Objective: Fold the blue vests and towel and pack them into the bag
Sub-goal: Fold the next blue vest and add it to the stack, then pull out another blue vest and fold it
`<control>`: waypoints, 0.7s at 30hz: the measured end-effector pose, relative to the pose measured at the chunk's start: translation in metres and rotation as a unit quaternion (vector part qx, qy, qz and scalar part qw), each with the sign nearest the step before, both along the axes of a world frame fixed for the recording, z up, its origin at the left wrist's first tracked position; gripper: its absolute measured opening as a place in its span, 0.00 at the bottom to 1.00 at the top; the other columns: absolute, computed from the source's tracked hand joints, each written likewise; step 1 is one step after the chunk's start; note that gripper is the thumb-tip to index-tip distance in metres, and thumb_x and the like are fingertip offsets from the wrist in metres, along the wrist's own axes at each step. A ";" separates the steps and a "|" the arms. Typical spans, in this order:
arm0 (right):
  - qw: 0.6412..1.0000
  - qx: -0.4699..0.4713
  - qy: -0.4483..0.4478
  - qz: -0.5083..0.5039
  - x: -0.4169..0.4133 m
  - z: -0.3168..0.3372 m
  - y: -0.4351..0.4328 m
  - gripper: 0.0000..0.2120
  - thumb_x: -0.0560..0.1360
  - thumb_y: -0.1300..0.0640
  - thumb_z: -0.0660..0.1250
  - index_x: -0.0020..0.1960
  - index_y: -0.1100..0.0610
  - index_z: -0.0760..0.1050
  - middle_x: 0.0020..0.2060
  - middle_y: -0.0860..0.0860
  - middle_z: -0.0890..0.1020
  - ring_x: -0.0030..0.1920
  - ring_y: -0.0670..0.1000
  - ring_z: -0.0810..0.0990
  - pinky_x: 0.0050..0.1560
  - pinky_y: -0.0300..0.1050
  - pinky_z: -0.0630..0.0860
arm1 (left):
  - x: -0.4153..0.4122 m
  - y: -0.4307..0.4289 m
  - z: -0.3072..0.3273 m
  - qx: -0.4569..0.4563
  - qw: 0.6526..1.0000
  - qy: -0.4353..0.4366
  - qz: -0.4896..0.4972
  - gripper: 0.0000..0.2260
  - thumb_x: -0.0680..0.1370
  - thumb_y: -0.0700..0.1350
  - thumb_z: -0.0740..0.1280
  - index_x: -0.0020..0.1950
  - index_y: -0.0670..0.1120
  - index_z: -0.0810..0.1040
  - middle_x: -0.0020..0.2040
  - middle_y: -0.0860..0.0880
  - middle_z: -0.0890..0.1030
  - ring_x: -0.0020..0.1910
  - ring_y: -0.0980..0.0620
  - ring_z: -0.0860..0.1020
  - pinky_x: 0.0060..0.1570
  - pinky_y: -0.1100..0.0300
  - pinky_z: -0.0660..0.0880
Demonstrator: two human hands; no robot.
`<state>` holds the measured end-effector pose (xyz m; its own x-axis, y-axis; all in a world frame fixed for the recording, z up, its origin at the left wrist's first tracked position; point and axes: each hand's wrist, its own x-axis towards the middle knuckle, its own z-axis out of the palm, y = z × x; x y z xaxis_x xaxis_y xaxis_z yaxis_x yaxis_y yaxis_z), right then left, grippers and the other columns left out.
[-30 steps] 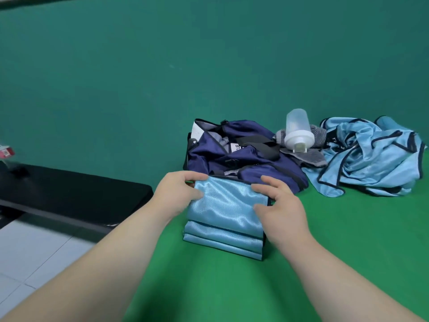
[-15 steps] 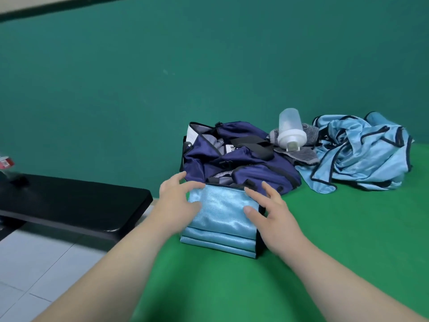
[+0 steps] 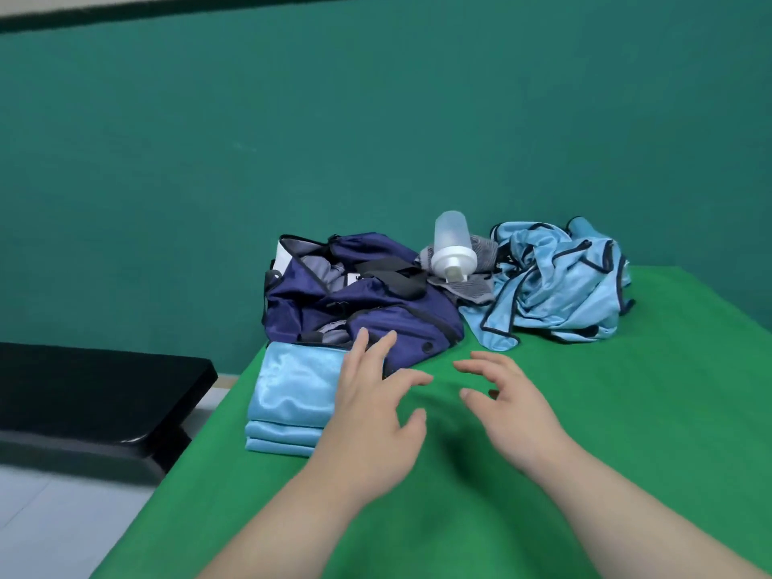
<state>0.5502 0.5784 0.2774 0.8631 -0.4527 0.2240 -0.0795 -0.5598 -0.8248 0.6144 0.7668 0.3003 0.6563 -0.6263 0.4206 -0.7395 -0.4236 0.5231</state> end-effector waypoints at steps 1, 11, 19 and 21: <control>1.000 -0.004 0.008 -0.007 -0.006 0.001 -0.010 0.16 0.75 0.63 0.70 0.56 0.44 0.79 0.64 0.45 0.73 0.64 0.43 0.72 0.64 0.30 0.65 | -0.003 -0.012 -0.001 0.001 1.000 0.000 -0.009 0.16 0.77 0.48 0.67 0.63 0.60 0.76 0.80 0.57 0.52 0.77 0.61 0.34 0.75 0.61 0.40; 0.993 -0.031 0.041 -0.103 -0.051 0.012 -0.117 0.14 0.76 0.62 0.69 0.58 0.47 0.80 0.64 0.43 0.74 0.50 0.48 0.80 0.43 0.22 0.68 | -0.006 -0.122 -0.025 -0.013 0.998 0.053 -0.030 0.15 0.76 0.46 0.68 0.61 0.59 0.77 0.79 0.56 0.55 0.77 0.60 0.39 0.77 0.57 0.45; 0.988 -0.087 0.034 -0.122 -0.034 0.031 -0.178 0.15 0.77 0.60 0.67 0.59 0.44 0.79 0.63 0.41 0.74 0.47 0.33 0.74 0.42 0.21 0.66 | 0.019 -0.190 -0.040 -0.102 0.990 0.099 0.010 0.16 0.75 0.42 0.70 0.61 0.56 0.79 0.77 0.50 0.62 0.78 0.56 0.48 0.76 0.59 0.47; 0.986 -0.103 0.032 -0.124 -0.019 0.040 -0.187 0.15 0.77 0.60 0.66 0.61 0.45 0.78 0.63 0.40 0.73 0.43 0.39 0.76 0.38 0.23 0.68 | 0.026 -0.195 -0.047 -0.108 0.989 0.099 0.018 0.17 0.75 0.42 0.70 0.62 0.56 0.79 0.77 0.50 0.62 0.78 0.55 0.49 0.74 0.62 0.46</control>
<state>0.5315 0.3916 0.3178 0.7467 -0.6022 0.2827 -0.2830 -0.6721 -0.6842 0.6406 0.5721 0.2535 0.7591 -0.5105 0.4039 -0.6005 -0.3096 0.7372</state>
